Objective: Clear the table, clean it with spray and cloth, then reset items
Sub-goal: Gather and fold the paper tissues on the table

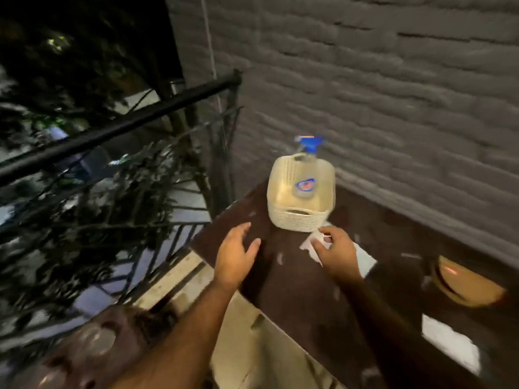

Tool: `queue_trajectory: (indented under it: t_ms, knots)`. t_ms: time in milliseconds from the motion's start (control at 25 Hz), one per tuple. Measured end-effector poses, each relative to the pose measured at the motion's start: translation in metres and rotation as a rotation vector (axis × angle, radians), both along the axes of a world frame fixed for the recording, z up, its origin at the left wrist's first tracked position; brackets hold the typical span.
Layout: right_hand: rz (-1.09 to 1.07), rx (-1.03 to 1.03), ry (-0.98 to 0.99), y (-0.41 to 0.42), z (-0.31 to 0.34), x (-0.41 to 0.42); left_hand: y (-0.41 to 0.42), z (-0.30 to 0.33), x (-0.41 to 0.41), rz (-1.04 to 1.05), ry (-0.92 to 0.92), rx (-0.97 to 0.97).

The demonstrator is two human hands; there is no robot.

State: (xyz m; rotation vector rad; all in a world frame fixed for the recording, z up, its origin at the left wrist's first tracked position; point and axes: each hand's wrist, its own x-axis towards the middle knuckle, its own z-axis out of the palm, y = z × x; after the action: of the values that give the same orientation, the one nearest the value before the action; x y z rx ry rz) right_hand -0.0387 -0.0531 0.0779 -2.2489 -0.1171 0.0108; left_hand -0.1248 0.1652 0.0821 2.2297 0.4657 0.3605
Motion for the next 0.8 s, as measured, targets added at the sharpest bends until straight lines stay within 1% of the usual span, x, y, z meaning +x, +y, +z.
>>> queue_trajectory:
  t_ms: [40,160,280,400,560,680,800]
  knots:
    - [-0.060,0.007,-0.013,-0.028,0.000,0.003,-0.022,0.002,0.015,-0.048,0.011,0.008]
    - [-0.224,-0.030,0.043,-0.097,-0.012,-0.006,-0.072,0.000,0.048,-0.204,0.071,0.044]
    - [-0.288,-0.049,0.143,-0.133,-0.032,-0.024,-0.098,-0.008,0.072,-0.322,0.080,0.057]
    - [-0.334,-0.051,0.212,-0.149,-0.041,-0.036,-0.118,-0.021,0.095,-0.422,0.121,0.097]
    - [-0.385,-0.060,0.277,-0.154,-0.046,-0.028,-0.132,-0.042,0.130,-0.551,0.217,0.118]
    - [-0.440,-0.054,0.411,-0.151,-0.054,-0.023,-0.132,-0.062,0.151,-0.634,0.312,0.134]
    - [-0.529,0.052,0.544,-0.146,-0.076,-0.022,-0.126,-0.084,0.169,-0.671,0.468,0.188]
